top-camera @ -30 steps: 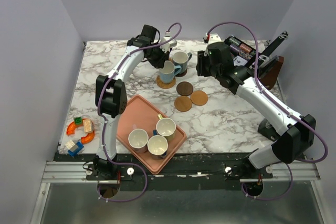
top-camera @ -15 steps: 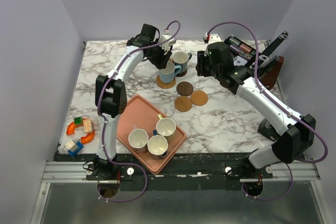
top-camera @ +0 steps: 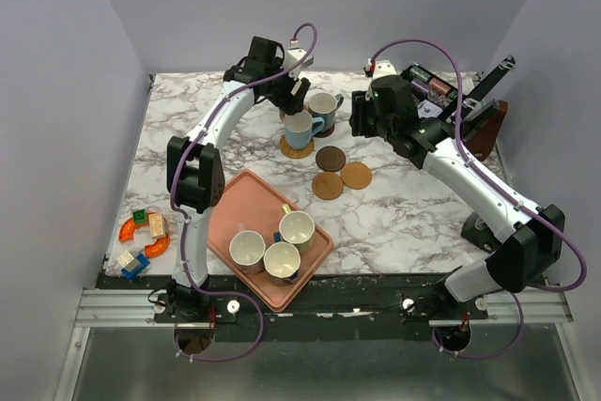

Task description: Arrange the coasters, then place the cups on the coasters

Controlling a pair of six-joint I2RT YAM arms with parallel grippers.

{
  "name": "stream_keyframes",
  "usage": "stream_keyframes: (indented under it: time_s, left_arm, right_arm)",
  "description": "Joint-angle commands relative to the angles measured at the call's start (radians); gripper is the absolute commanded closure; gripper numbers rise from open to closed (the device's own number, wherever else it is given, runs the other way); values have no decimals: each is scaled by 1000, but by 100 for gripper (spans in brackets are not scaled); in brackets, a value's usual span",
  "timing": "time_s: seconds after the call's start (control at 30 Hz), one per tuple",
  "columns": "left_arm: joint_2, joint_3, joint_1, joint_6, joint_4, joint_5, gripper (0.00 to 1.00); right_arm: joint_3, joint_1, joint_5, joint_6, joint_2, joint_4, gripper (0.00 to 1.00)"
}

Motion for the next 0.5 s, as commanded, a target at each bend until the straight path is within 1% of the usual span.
stream_keyframes:
  time_s: [0.0, 0.07, 0.1, 0.2, 0.33, 0.47]
  left_arm:
    - [-69, 0, 16, -80, 76, 63, 15]
    - [-73, 0, 28, -126, 107, 83, 14]
    - [-71, 3, 33, -165, 128, 81, 12]
    - [-42, 44, 42, -264, 156, 43, 10]
    - [-26, 80, 42, -361, 153, -73, 11]
    - [-74, 33, 46, -435, 171, -201, 11]
  right_arm:
    - [4, -3, 27, 11, -8, -2, 46]
    - [1, -3, 27, 12, -10, 0, 45]
    - [1, -3, 27, 12, -12, 0, 45]
    - [-1, -3, 27, 14, -13, 0, 44]
    - [-4, -3, 30, 15, -15, -2, 43]
    - [-8, -3, 32, 15, -18, -5, 41]
